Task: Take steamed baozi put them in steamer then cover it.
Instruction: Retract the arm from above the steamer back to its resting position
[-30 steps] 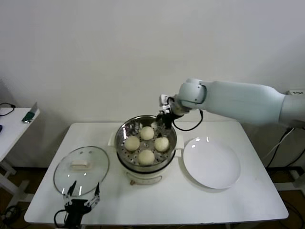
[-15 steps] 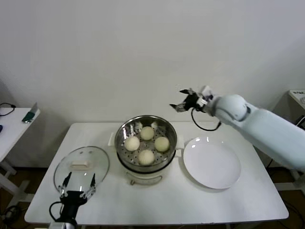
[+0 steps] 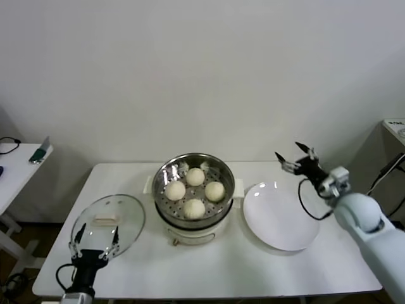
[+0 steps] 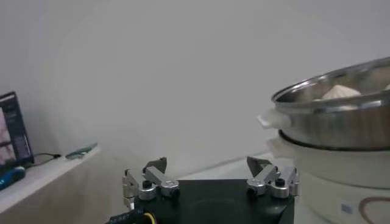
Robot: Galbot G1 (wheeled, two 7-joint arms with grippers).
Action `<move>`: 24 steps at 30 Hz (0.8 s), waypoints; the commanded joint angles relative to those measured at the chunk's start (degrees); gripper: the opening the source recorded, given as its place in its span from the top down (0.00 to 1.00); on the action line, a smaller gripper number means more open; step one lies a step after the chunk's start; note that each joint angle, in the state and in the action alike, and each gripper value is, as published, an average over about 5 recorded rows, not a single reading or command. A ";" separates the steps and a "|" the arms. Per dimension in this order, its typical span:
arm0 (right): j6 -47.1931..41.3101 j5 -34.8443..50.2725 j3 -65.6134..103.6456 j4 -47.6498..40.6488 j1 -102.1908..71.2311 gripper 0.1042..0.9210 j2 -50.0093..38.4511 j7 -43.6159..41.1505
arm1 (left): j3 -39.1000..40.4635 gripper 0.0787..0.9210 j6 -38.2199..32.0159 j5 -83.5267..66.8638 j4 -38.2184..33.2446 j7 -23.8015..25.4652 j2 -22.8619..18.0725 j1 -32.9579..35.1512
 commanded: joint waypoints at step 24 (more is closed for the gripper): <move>25.64 -12.33 14.54 -0.47 -30.48 0.12 25.47 -1.30 | 0.20 0.12 3.63 64.74 18.97 -21.81 7.76 -5.09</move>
